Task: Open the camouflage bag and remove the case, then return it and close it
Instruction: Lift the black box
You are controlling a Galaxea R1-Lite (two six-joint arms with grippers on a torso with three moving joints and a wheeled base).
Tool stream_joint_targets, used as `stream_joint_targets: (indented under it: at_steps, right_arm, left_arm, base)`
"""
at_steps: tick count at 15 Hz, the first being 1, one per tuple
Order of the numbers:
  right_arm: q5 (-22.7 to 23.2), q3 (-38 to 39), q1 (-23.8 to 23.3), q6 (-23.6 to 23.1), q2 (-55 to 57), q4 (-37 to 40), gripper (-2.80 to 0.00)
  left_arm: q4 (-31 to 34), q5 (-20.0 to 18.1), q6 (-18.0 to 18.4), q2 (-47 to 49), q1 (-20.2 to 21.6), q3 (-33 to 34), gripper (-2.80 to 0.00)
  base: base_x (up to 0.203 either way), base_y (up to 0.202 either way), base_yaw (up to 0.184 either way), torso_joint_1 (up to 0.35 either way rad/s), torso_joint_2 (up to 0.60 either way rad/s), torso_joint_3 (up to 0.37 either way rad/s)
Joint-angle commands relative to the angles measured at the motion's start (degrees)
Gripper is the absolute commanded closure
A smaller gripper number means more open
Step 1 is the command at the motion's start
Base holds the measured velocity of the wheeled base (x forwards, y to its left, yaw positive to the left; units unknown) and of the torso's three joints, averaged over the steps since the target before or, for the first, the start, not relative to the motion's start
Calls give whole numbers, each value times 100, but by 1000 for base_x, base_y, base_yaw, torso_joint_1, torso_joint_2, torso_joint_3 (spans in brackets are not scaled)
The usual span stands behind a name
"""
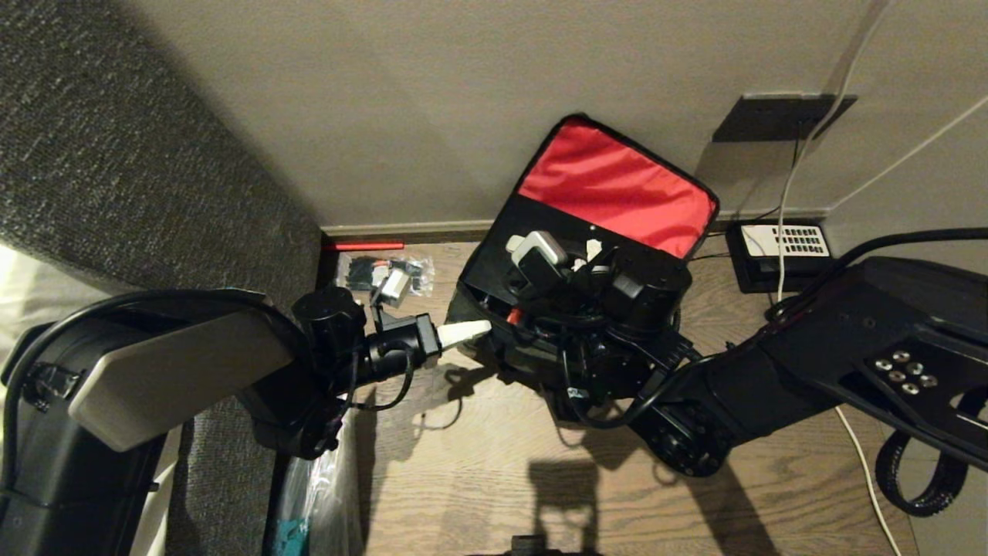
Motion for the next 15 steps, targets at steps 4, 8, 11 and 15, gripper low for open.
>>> stream_joint_targets:
  at_steps: [4, 8, 11, 15]
  right_arm:
    - [-22, 98, 38, 14, -7, -36, 0]
    - [-22, 190, 41, 31, -81, -44, 0]
    - [-22, 221, 85, 40, -106, -44, 0]
    - [-22, 344, 152, 90, -184, -37, 0]
  left_arm:
    - [-62, -86, -19, -232, 9, 150, 0]
    - [-62, -82, -20, -271, 52, 96, 0]
    - [-62, -98, -19, -224, 96, 68, 0]
    - [-70, -187, 20, -188, 96, -67, 0]
  base:
    - [0, 0, 0, 0, 0, 0]
    - [0, 0, 0, 0, 0, 0]
    - [0, 0, 0, 0, 0, 0]
    - [0, 0, 0, 0, 0, 0]
